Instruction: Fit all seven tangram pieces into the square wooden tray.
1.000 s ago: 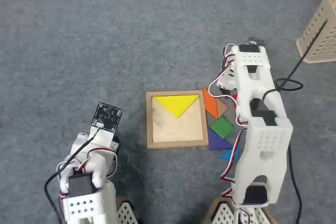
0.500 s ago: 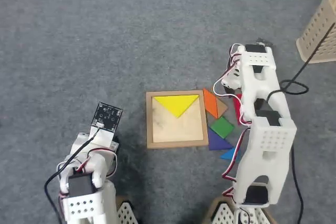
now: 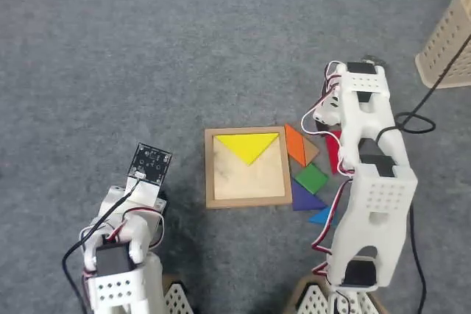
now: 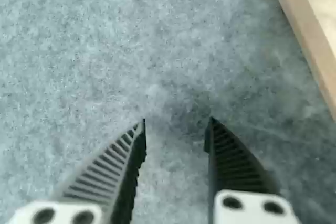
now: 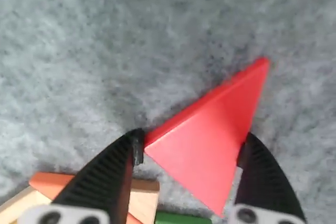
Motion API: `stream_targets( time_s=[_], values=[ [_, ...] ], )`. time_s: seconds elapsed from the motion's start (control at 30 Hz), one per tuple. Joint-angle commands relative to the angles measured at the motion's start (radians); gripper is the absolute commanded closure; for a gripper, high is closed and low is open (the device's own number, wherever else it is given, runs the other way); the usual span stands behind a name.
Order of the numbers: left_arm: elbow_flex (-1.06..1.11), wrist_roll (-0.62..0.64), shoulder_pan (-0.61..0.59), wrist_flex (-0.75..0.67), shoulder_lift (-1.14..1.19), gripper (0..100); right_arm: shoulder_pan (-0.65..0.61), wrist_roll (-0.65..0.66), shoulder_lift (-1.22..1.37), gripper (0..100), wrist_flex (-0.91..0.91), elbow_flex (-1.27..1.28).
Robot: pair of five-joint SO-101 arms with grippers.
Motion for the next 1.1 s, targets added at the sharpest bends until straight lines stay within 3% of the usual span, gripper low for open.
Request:
stream_targets(
  time_s=[0.0, 0.27, 0.6, 0.97, 1.07],
  values=[
    [-0.007, 0.006, 0.0, 0.003, -0.011, 82, 0.027, 0.044, -0.022, 81.8, 0.051, -0.051],
    [-0.007, 0.006, 0.0, 0.003, -0.011, 82, 0.03, 0.15, -0.137, 81.8, 0.136, -0.031],
    [-0.007, 0.006, 0.0, 0.003, -0.011, 82, -0.005, 0.302, -0.452, 83.5, 0.056, 0.216],
    [-0.007, 0.006, 0.0, 0.003, -0.011, 82, -0.421, 0.422, -0.544, 83.6, 0.054, 0.298],
    [-0.007, 0.006, 0.0, 0.003, -0.011, 82, -0.473, 0.459, -0.55, 83.5, 0.048, 0.313]
  ],
)
